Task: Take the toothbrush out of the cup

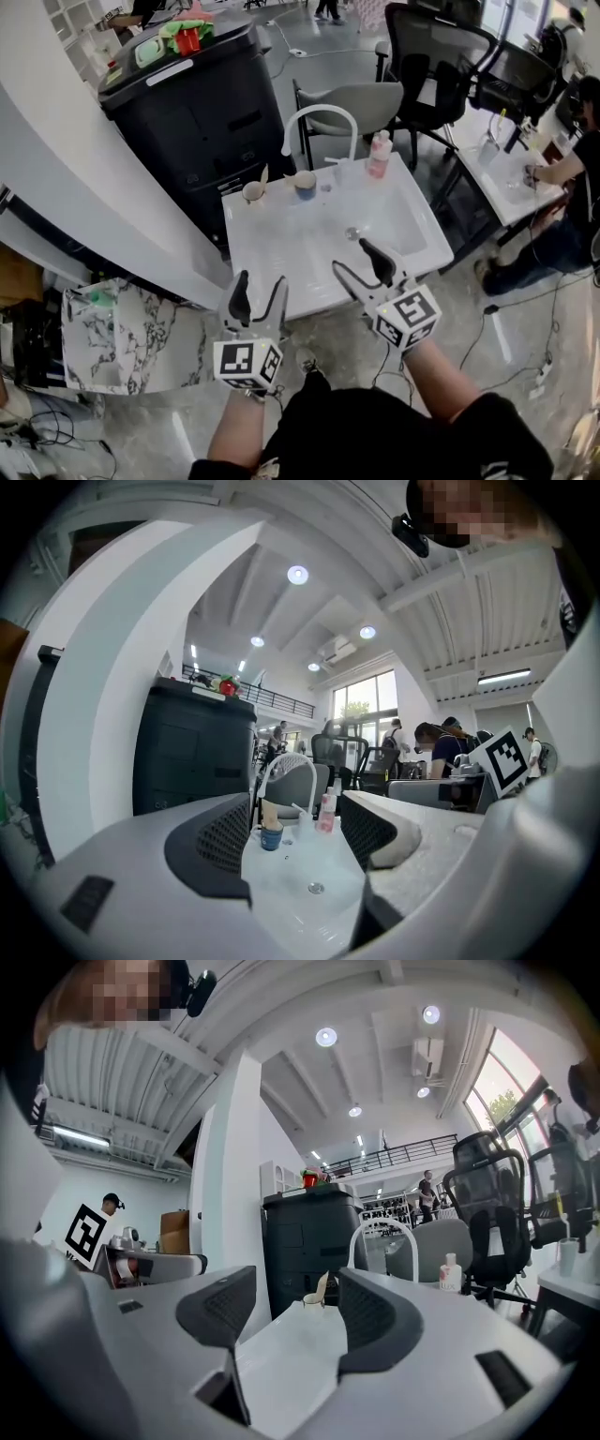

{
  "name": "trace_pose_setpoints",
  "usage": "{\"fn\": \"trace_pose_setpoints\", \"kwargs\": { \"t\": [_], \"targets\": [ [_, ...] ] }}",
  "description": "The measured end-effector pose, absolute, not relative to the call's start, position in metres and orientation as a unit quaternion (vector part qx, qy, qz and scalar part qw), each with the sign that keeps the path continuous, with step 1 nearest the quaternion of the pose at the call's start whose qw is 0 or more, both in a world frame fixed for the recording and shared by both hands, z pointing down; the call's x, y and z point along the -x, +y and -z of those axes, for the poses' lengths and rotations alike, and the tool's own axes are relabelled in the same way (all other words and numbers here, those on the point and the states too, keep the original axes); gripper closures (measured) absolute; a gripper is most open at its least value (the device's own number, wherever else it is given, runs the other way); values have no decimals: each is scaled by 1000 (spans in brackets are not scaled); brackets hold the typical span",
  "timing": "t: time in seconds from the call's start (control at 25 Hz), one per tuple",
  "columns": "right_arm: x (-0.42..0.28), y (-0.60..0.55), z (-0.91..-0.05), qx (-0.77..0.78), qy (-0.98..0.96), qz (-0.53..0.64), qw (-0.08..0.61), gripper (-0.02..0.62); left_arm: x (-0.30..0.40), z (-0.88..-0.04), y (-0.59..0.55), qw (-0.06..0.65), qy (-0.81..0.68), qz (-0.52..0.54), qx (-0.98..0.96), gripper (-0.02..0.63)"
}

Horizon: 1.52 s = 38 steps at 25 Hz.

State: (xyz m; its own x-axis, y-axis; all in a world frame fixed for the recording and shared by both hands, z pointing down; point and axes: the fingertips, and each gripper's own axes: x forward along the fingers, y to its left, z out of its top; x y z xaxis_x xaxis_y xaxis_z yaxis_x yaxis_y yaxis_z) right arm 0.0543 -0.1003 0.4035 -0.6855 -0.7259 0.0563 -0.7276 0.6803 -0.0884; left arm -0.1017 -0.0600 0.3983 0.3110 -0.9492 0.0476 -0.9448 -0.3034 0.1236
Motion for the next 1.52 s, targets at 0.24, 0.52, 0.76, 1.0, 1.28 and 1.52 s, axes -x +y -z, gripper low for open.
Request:
{"fn": "trace_pose_setpoints", "kwargs": {
  "t": [0.24, 0.52, 0.76, 1.0, 1.28, 1.52],
  "targets": [
    [-18, -144, -405, -412, -909, -52, 13, 321, 142, -401, -103, 68, -581, 17, -811, 321],
    [16, -171, -403, -428, -902, -50, 14, 321, 174, -403, -129, 72, -566, 22, -821, 319],
    [34, -186, -407, -429, -902, -50, 26, 320, 190, -403, -141, 77, -562, 31, -823, 320],
    [39, -196, -413, -421, -905, -47, 33, 321, 195, -411, -147, 86, -569, 32, -817, 320],
    [31, -223, -419, -402, -914, -49, 39, 321, 184, -414, -156, 90, -585, 25, -806, 321],
    [24, -247, -422, -378, -924, -49, 40, 322, 169, -411, -166, 84, -600, 26, -795, 319]
  ]
}}
